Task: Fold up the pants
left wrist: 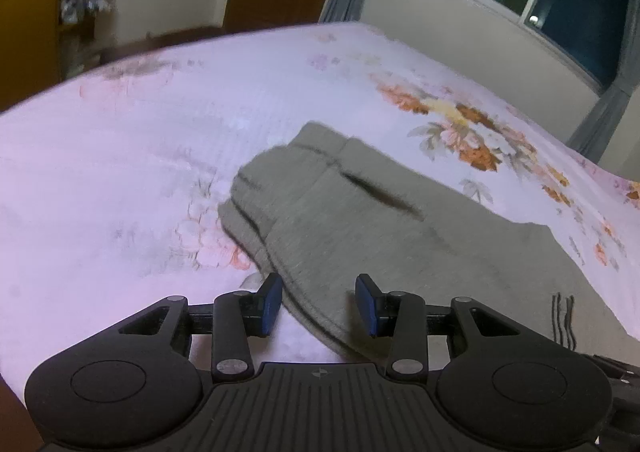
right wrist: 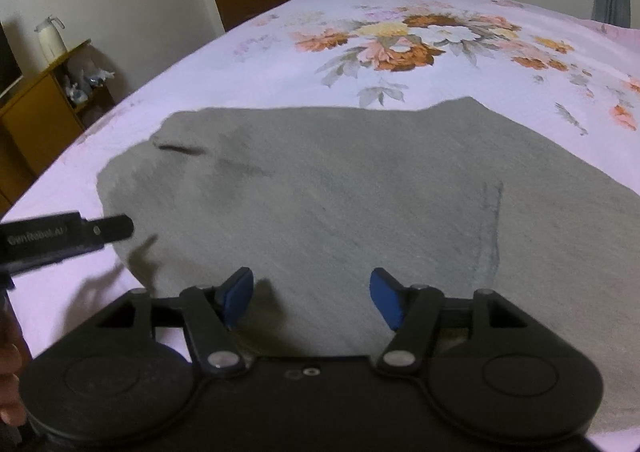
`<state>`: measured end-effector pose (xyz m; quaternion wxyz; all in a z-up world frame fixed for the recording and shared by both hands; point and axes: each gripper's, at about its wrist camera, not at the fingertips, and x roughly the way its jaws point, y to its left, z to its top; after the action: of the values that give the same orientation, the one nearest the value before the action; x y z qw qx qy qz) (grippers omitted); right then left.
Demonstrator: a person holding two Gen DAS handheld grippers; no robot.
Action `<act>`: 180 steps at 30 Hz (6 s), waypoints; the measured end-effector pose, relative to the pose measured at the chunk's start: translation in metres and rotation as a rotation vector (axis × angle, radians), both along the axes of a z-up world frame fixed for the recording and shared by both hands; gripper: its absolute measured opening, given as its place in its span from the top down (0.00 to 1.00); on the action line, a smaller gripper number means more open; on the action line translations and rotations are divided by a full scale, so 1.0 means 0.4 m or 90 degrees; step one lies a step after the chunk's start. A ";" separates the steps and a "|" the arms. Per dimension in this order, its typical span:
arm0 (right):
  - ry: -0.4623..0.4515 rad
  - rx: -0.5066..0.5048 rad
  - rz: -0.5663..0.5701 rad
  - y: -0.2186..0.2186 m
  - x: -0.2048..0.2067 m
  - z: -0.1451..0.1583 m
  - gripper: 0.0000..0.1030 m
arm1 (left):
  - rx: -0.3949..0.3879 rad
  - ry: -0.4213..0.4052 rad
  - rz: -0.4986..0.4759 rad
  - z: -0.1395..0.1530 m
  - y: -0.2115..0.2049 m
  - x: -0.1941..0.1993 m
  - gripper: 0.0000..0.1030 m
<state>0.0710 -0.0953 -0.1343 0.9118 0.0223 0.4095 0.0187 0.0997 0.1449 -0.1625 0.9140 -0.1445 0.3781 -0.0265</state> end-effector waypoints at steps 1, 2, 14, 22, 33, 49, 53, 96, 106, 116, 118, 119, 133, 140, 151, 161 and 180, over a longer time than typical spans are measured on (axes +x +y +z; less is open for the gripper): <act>0.002 -0.005 0.003 0.002 0.004 -0.003 0.30 | -0.006 0.006 0.002 -0.005 0.004 0.003 0.61; 0.009 -0.008 0.004 0.006 0.009 -0.009 0.29 | -0.012 0.010 0.005 -0.011 0.008 0.008 0.60; 0.004 -0.001 0.004 -0.001 0.021 -0.013 0.27 | -0.125 0.042 0.024 -0.068 0.026 0.028 0.33; -0.006 0.001 0.006 0.002 0.030 -0.010 0.26 | -0.175 0.043 0.029 -0.095 0.023 0.059 0.33; -0.012 0.003 0.008 -0.009 0.043 -0.015 0.26 | -0.284 0.019 0.045 -0.150 0.026 0.109 0.33; -0.039 -0.018 -0.003 -0.026 0.036 0.018 0.30 | -0.363 0.012 0.078 -0.189 0.014 0.156 0.81; -0.069 -0.074 -0.030 -0.061 0.015 0.047 0.31 | -0.333 -0.021 0.055 -0.143 0.015 0.142 0.82; -0.089 0.070 -0.350 -0.642 -0.415 0.107 0.28 | 0.175 -0.175 -0.520 0.219 -0.793 -0.254 0.24; -0.099 0.172 -0.320 -0.631 -0.405 0.129 0.22 | 0.080 -0.098 -0.412 0.220 -0.670 -0.173 0.20; -0.048 0.286 -0.310 -0.597 -0.288 0.047 0.28 | -0.004 0.018 -0.277 0.042 -0.479 -0.093 0.20; -0.054 0.288 -0.304 -0.589 -0.268 0.043 0.45 | -0.003 0.017 -0.277 0.028 -0.482 -0.093 0.20; -0.057 0.289 -0.301 -0.584 -0.262 0.041 0.49 | 0.000 0.015 -0.278 0.025 -0.486 -0.092 0.20; -0.198 0.146 -0.244 -0.590 -0.376 0.209 0.62 | 0.001 -0.062 -0.329 0.111 -0.553 -0.123 0.20; -0.092 0.150 -0.310 -0.685 -0.408 0.104 0.51 | 0.068 -0.027 -0.366 0.049 -0.634 -0.132 0.20; -0.179 0.050 -0.302 -0.637 -0.436 0.202 0.46 | 0.040 -0.022 -0.340 0.066 -0.600 -0.129 0.20; -0.089 -0.036 -0.245 -0.581 -0.394 0.109 0.59 | 0.103 -0.022 -0.395 0.047 -0.648 -0.169 0.20; -0.141 -0.032 -0.210 -0.577 -0.329 0.184 0.58 | 0.119 -0.036 -0.418 0.097 -0.715 -0.125 0.20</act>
<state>-0.0604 -0.3260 -0.0606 0.9423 0.0642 0.2977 -0.1391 0.0497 -0.1411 -0.1237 0.8761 0.0700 0.3798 -0.2886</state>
